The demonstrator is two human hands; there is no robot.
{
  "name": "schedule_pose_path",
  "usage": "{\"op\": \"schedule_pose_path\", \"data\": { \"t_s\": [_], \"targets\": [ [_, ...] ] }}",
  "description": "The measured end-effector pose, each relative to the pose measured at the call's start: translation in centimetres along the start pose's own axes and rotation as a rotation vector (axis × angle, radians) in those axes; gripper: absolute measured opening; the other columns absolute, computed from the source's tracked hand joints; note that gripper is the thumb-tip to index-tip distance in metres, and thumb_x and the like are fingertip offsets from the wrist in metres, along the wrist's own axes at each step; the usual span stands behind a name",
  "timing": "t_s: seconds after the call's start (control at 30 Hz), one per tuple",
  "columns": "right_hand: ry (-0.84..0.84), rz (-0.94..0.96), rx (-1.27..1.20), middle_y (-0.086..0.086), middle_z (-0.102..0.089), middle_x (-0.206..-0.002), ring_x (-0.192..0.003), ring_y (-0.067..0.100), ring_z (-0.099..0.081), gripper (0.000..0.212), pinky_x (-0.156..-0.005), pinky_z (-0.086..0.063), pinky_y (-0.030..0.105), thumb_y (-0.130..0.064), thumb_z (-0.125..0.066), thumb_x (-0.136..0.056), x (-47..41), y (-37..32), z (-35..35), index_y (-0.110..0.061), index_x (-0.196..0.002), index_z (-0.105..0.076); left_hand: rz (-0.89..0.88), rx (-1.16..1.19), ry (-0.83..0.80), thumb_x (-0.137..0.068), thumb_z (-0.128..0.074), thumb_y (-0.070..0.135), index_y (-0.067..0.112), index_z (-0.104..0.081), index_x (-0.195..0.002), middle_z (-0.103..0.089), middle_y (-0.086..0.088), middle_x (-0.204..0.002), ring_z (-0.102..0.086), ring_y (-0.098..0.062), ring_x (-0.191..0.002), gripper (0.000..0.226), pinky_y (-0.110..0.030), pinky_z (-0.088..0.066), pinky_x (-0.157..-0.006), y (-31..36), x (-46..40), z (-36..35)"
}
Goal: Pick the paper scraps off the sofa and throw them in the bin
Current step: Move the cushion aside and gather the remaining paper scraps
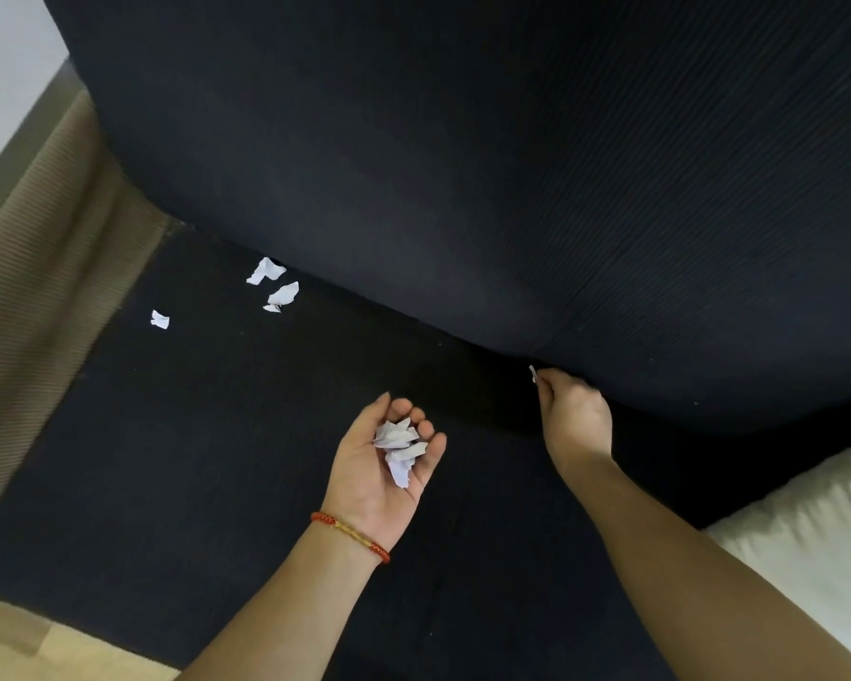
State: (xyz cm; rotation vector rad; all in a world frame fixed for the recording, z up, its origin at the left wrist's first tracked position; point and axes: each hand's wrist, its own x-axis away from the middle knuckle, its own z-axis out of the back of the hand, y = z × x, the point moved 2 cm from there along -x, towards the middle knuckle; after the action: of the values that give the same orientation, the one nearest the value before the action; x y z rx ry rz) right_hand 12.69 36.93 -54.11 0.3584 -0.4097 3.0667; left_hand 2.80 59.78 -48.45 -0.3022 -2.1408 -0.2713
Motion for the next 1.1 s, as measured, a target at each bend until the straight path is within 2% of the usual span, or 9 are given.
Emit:
{"op": "schedule_pose_path", "data": {
  "t_s": [0.17,0.33,0.47,0.57,0.67,0.87,1.0,1.1],
  "targets": [
    [-0.092,0.022,0.029,0.013,-0.074,-0.088,-0.074,0.028,-0.072,0.024,-0.071,-0.062,0.044,-0.018,-0.054,-0.110,-0.3,0.1,-0.6,-0.006,-0.113,-0.075,0.009,0.000,0.013,-0.091,-0.070,0.030,0.013,-0.077,-0.073,-0.071,-0.004,-0.078,-0.073,-0.016,-0.066,0.026,-0.036,-0.064,-0.064,-0.3,-0.4,0.4],
    [-0.189,0.091,0.203,0.008,-0.073,-0.111,-0.092,0.020,-0.073,0.029,-0.083,-0.061,0.032,-0.025,-0.046,-0.114,-0.1,0.6,-1.1,-0.014,-0.135,-0.063,0.011,-0.003,0.020,-0.087,-0.071,0.029,0.013,-0.079,-0.072,-0.072,-0.004,-0.077,-0.073,-0.016,-0.066,0.023,-0.035,-0.064,-0.063,-1.1,-0.7,0.2],
    [-0.208,0.046,0.157,0.008,-0.073,-0.108,-0.090,0.020,-0.073,0.027,-0.082,-0.061,0.032,-0.016,-0.052,-0.111,-0.7,0.3,-1.4,-0.015,-0.134,-0.066,0.020,-0.012,0.019,-0.088,-0.071,0.029,0.014,-0.079,-0.072,-0.072,-0.004,-0.077,-0.073,-0.016,-0.066,0.024,-0.034,-0.064,-0.062,-1.8,-0.9,0.0],
    [-0.310,0.026,0.140,0.010,-0.071,-0.122,-0.105,0.025,-0.071,0.039,-0.092,-0.061,0.038,-0.004,-0.058,-0.106,-1.9,-0.2,-1.4,-0.019,-0.142,-0.063,0.019,-0.032,0.037,-0.088,-0.071,0.029,0.013,-0.080,-0.071,-0.073,-0.004,-0.076,-0.073,-0.016,-0.065,0.025,-0.033,-0.063,-0.061,-2.4,-1.0,-0.2],
    [-0.399,0.074,0.273,0.011,-0.070,-0.129,-0.112,0.027,-0.070,0.043,-0.097,-0.059,0.040,-0.002,-0.060,-0.103,-2.9,-0.6,-0.7,-0.017,-0.144,-0.062,0.004,-0.055,0.067,-0.092,-0.069,0.028,0.014,-0.079,-0.071,-0.072,-0.004,-0.078,-0.072,-0.016,-0.065,0.027,-0.032,-0.063,-0.061,-3.1,-0.7,0.2],
    [-0.380,0.098,0.321,0.012,-0.069,-0.126,-0.111,0.028,-0.069,0.044,-0.098,-0.059,0.040,0.002,-0.061,-0.100,-3.5,-0.6,-0.4,-0.015,-0.140,-0.064,0.010,-0.057,0.046,-0.092,-0.068,0.027,0.013,-0.077,-0.073,-0.070,-0.004,-0.078,-0.070,-0.016,-0.064,0.026,-0.031,-0.063,-0.060,-3.6,0.7,0.4],
    [-0.355,0.051,0.188,0.011,-0.069,-0.130,-0.114,0.029,-0.068,0.046,-0.100,-0.057,0.040,0.004,-0.056,-0.102,-3.0,0.0,-0.6,-0.015,-0.143,-0.064,-0.011,-0.052,0.057,-0.096,-0.067,0.028,0.013,-0.078,-0.073,-0.071,-0.004,-0.078,-0.071,-0.015,-0.064,0.030,-0.031,-0.062,-0.060,-2.9,0.8,1.1],
    [-0.218,-0.082,-0.172,0.006,-0.074,-0.128,-0.114,0.023,-0.071,0.034,-0.104,-0.057,0.037,-0.004,-0.058,-0.106,-0.3,0.2,0.3,-0.014,-0.135,-0.072,-0.021,-0.022,0.062,-0.093,-0.068,0.029,0.012,-0.079,-0.074,-0.072,-0.003,-0.078,-0.072,-0.015,-0.064,0.027,-0.031,-0.063,-0.059,-2.6,0.8,1.7]
  ]
}}
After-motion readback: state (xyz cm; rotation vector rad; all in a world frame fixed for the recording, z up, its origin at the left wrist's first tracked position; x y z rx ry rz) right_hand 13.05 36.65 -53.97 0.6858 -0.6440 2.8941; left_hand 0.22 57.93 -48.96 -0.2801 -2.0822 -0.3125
